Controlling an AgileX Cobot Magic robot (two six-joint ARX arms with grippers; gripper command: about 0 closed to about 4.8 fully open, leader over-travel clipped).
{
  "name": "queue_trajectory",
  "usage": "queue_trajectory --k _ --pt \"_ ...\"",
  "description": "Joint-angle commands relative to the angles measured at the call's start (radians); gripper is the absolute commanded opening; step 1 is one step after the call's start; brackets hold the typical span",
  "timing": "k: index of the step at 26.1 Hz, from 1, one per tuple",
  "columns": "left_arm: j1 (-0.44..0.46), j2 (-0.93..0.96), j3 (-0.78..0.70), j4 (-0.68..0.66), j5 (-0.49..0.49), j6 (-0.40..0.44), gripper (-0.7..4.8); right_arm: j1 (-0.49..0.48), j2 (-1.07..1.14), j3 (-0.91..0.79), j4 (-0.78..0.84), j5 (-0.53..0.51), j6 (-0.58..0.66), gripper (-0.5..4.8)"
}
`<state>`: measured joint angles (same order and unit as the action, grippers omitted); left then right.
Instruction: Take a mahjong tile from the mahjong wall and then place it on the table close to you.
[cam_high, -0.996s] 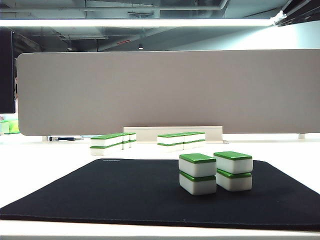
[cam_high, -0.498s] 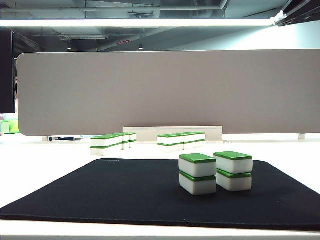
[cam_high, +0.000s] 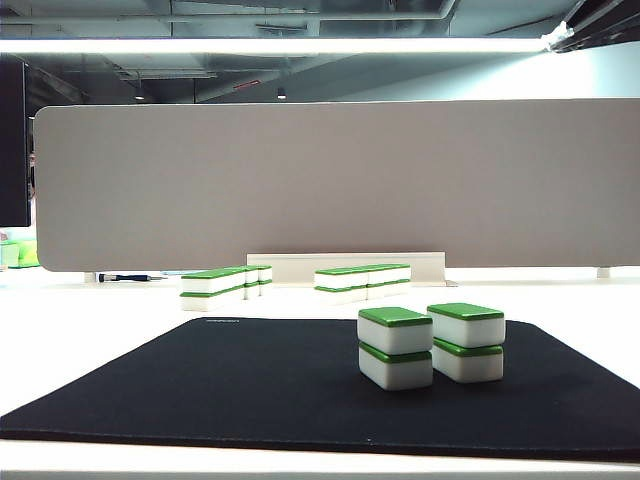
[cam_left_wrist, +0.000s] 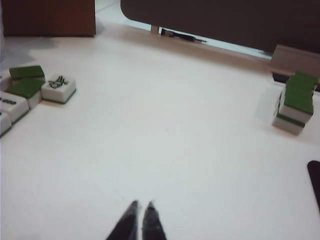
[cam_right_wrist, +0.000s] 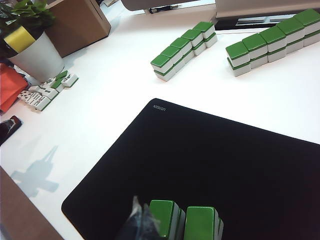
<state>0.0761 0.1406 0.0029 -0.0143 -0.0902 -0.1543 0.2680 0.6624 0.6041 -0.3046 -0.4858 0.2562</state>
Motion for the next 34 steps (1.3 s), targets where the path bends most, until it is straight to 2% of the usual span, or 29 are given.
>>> queue_trajectory --k 1,11,18,34 --pt "0.002 -0.026 0.004 -0.021 0.004 0.004 0.17 0.002 -0.001 0.003 0.010 0.002 -0.002 -0.01" --pt "0.002 -0.090 0.004 -0.172 0.013 0.010 0.18 0.002 -0.001 0.003 0.010 0.002 -0.002 -0.01" --pt "0.001 -0.137 0.004 -0.175 0.071 0.076 0.17 0.002 -0.001 0.003 0.010 0.002 -0.002 -0.01" --pt "-0.002 -0.135 0.004 -0.173 0.071 0.075 0.18 0.002 -0.001 0.003 0.010 0.002 -0.002 -0.01"
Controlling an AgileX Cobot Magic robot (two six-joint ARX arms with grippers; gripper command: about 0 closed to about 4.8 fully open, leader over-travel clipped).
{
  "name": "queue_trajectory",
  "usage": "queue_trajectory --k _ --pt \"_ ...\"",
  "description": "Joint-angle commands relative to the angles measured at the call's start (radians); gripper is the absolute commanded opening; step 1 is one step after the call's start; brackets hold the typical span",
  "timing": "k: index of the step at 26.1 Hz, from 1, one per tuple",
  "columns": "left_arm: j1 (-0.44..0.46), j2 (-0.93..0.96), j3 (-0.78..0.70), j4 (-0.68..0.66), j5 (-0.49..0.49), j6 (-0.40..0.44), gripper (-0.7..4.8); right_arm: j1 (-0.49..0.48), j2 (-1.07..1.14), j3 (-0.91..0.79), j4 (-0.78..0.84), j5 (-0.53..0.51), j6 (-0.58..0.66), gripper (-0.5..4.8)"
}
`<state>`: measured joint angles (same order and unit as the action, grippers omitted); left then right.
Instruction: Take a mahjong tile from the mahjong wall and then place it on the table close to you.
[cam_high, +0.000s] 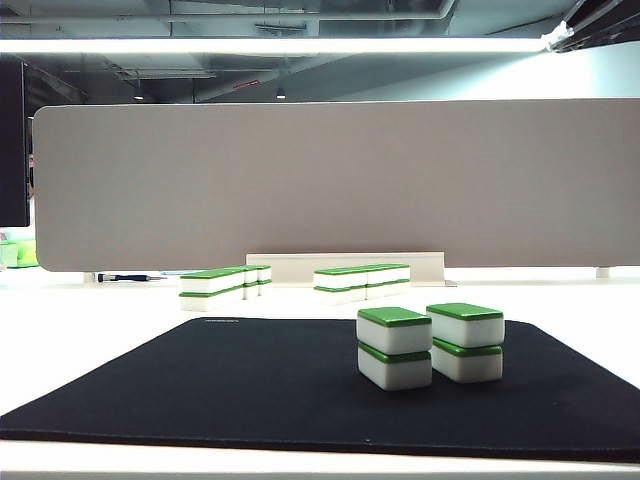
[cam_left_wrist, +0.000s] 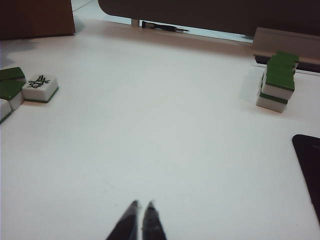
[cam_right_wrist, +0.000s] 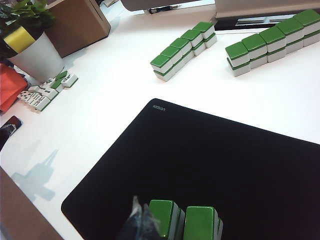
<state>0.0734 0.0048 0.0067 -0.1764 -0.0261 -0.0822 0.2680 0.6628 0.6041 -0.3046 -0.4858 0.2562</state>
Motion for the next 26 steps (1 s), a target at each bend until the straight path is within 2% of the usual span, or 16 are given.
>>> queue_trajectory --k 1,15,17,18,22,26 --pt "0.001 0.000 0.000 -0.011 0.007 0.003 0.18 0.002 -0.002 0.003 0.010 0.002 -0.002 -0.01" --pt "0.001 0.000 0.000 -0.011 0.007 0.003 0.18 0.002 -0.002 0.003 0.010 0.002 -0.002 -0.01" --pt "0.001 0.000 0.000 -0.011 0.007 0.003 0.18 0.002 -0.001 0.000 0.009 0.042 -0.055 -0.01" --pt "0.001 0.000 0.000 -0.011 0.007 0.003 0.18 0.001 -0.008 -0.006 0.011 0.109 -0.065 -0.01" --pt "0.001 0.000 0.000 -0.011 0.007 0.003 0.18 -0.008 -0.072 -0.043 0.030 0.274 -0.081 -0.01" --pt "0.001 0.000 0.000 -0.010 0.007 0.003 0.18 -0.053 -0.145 -0.116 0.089 0.326 -0.081 -0.01"
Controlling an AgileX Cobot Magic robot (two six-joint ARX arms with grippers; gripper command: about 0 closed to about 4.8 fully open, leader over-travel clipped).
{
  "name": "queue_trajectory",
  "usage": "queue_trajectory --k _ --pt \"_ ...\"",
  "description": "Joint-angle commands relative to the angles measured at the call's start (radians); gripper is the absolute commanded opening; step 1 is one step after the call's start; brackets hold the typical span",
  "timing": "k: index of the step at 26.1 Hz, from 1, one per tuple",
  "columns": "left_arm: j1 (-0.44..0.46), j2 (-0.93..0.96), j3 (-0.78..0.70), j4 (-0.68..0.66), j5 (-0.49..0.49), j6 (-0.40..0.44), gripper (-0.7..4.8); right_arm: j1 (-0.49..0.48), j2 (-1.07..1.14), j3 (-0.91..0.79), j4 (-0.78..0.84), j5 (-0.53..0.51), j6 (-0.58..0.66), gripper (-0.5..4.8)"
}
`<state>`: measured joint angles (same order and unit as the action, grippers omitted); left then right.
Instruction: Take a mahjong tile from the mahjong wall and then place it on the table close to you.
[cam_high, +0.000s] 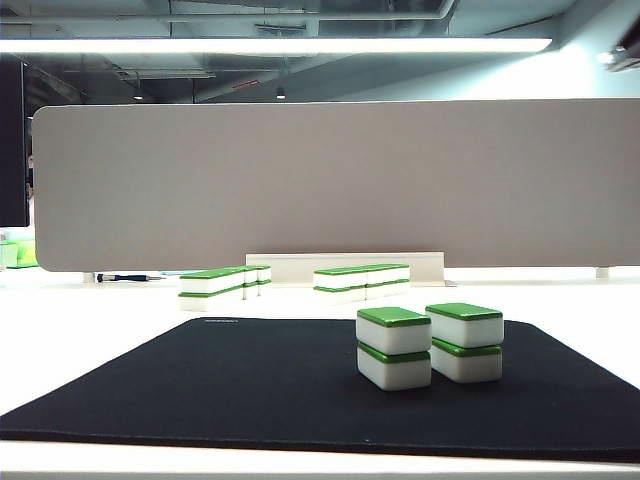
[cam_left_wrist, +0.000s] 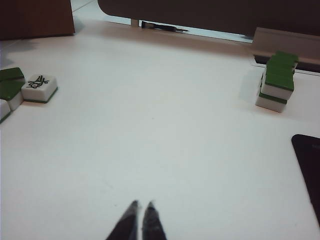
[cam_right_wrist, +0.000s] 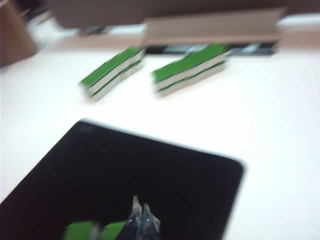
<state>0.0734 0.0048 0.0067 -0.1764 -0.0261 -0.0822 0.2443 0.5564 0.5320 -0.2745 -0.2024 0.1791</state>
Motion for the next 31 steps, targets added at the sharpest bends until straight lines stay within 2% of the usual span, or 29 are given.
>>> queue_trajectory --k 1,6,14,18,31 --pt "0.001 0.000 0.000 -0.010 0.007 0.003 0.18 -0.043 -0.055 -0.066 0.079 0.051 -0.004 -0.01" --pt "0.001 0.000 0.000 -0.010 0.007 0.003 0.18 -0.110 -0.151 -0.218 0.208 0.061 -0.008 -0.01" --pt "0.001 0.000 0.000 -0.010 0.007 0.003 0.18 -0.123 -0.229 -0.306 0.204 0.183 -0.023 -0.01" --pt "0.001 0.000 0.000 -0.010 0.007 0.003 0.18 -0.169 -0.348 -0.383 0.205 0.185 -0.042 -0.01" --pt "0.001 0.000 0.000 -0.010 0.007 0.003 0.18 -0.210 -0.536 -0.526 0.192 0.185 -0.054 -0.01"
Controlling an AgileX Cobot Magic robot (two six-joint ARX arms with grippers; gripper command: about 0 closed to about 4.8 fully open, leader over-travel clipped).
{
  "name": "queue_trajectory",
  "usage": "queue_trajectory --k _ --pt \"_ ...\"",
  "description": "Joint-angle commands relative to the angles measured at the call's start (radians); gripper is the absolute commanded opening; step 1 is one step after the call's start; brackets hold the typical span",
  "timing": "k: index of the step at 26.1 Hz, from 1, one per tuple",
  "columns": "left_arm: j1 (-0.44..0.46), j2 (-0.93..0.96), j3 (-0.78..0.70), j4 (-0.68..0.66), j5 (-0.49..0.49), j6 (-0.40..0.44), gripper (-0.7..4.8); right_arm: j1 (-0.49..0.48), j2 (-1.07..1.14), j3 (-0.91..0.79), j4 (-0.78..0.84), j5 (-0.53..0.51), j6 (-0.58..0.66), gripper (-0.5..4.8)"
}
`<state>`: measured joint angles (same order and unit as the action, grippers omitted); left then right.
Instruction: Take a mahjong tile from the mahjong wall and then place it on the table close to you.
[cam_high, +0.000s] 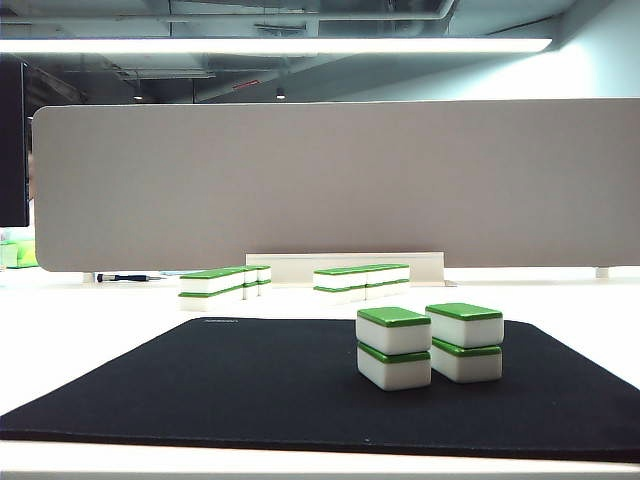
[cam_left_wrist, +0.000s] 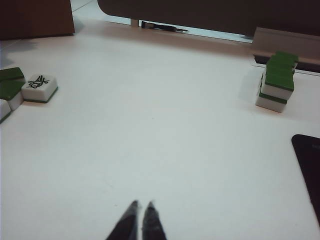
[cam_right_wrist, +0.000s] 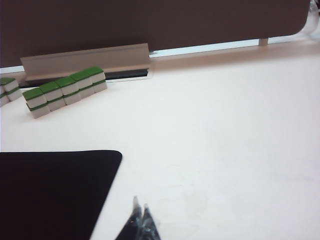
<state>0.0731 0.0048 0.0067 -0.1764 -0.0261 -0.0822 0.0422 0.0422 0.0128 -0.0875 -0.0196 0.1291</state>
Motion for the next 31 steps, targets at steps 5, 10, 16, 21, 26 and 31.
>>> queue_trajectory --k 5,10,16,21,26,31 --pt "0.002 0.000 0.000 -0.010 0.007 0.003 0.18 -0.034 -0.045 -0.007 -0.026 0.002 -0.007 -0.01" --pt "0.002 0.000 0.000 -0.010 0.007 0.003 0.18 -0.029 -0.045 -0.007 -0.095 0.003 -0.035 -0.01" --pt "0.002 0.000 0.000 -0.010 0.007 0.003 0.18 -0.027 -0.045 -0.007 -0.094 0.002 -0.036 -0.01" --pt "0.002 0.000 0.000 -0.010 0.007 0.003 0.18 -0.027 -0.045 -0.007 -0.094 0.002 -0.036 -0.01" --pt "0.002 0.000 0.000 -0.010 0.007 0.003 0.18 -0.029 -0.045 -0.007 -0.094 0.002 -0.036 -0.01" --pt "0.002 0.000 0.000 -0.010 0.007 0.003 0.18 -0.029 -0.045 -0.007 -0.094 0.002 -0.036 -0.01"
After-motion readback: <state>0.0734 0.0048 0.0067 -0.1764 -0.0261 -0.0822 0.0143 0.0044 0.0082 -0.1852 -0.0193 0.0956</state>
